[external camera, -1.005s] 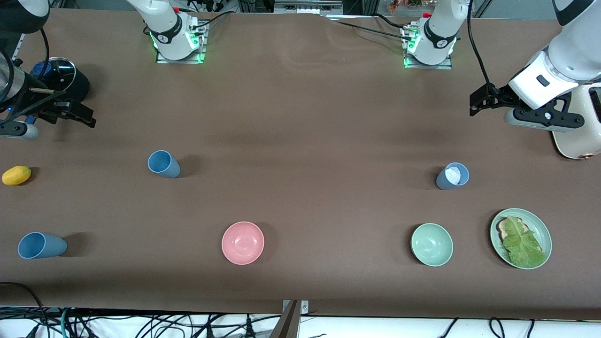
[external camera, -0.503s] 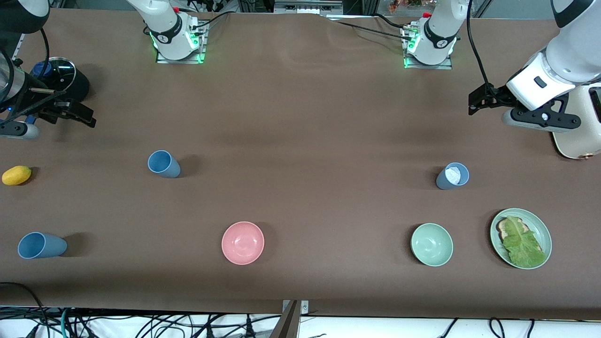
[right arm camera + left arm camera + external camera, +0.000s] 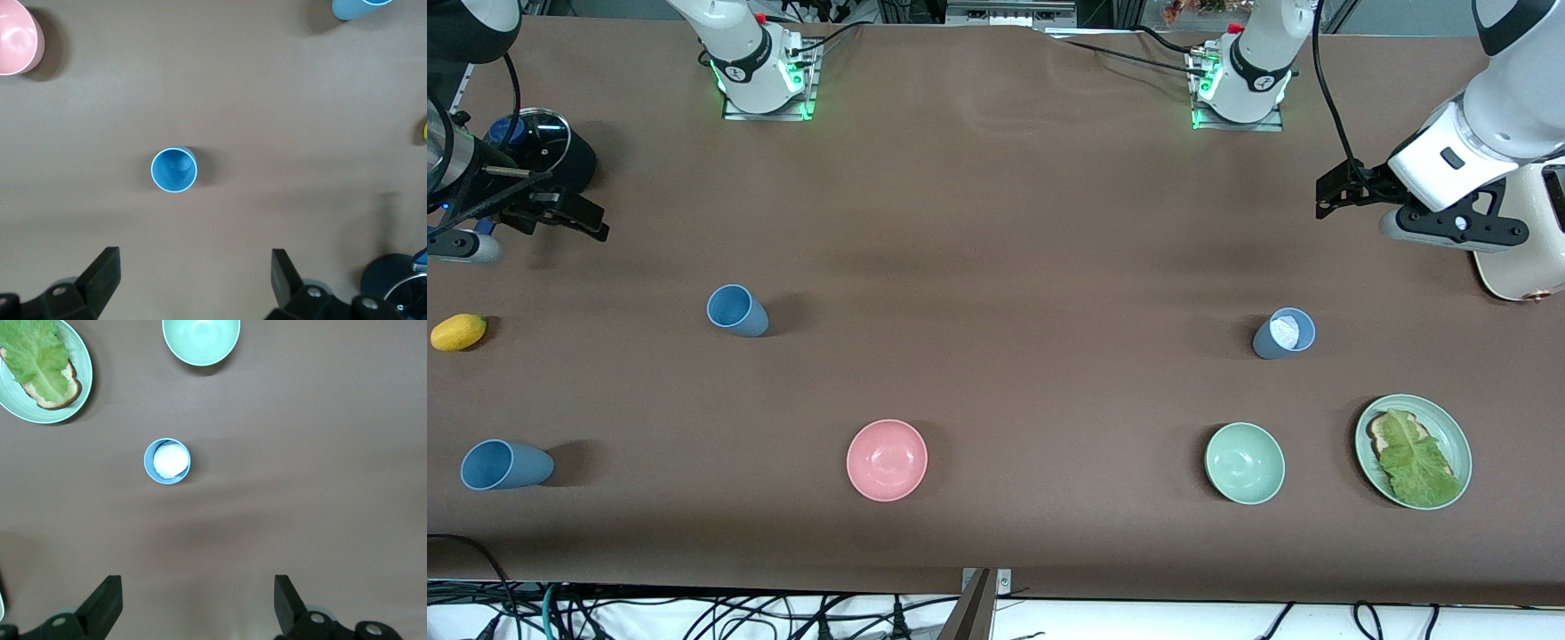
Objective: Stack blue cups with both arms
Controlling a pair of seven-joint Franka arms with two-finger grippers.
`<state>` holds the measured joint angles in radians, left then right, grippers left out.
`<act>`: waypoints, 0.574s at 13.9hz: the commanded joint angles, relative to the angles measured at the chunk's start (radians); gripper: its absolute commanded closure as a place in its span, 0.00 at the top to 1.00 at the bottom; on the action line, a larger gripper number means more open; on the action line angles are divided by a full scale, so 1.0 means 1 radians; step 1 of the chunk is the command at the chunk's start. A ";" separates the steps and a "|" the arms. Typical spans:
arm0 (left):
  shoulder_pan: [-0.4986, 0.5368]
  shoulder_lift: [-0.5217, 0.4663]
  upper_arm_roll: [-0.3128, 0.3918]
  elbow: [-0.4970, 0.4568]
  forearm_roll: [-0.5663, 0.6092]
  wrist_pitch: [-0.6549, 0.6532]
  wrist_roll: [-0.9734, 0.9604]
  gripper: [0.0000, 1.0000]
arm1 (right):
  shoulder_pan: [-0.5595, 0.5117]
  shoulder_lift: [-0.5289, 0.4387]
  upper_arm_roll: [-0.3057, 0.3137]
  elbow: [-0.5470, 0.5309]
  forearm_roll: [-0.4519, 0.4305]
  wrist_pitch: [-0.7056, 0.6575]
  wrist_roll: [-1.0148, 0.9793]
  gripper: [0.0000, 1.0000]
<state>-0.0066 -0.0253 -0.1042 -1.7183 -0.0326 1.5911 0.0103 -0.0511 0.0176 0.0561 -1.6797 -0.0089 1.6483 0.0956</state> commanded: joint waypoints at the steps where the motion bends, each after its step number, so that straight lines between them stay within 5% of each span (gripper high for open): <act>1: 0.003 0.036 0.001 0.020 0.023 -0.016 -0.006 1.00 | -0.007 0.002 0.008 0.009 -0.008 -0.012 0.004 1.00; 8: 0.114 0.172 0.004 0.016 0.045 0.030 0.020 1.00 | -0.007 0.002 0.008 0.009 -0.008 -0.012 0.004 1.00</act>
<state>0.0750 0.0885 -0.0922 -1.7212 -0.0181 1.5989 0.0135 -0.0511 0.0177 0.0563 -1.6797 -0.0089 1.6477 0.0956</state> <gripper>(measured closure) 0.000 0.000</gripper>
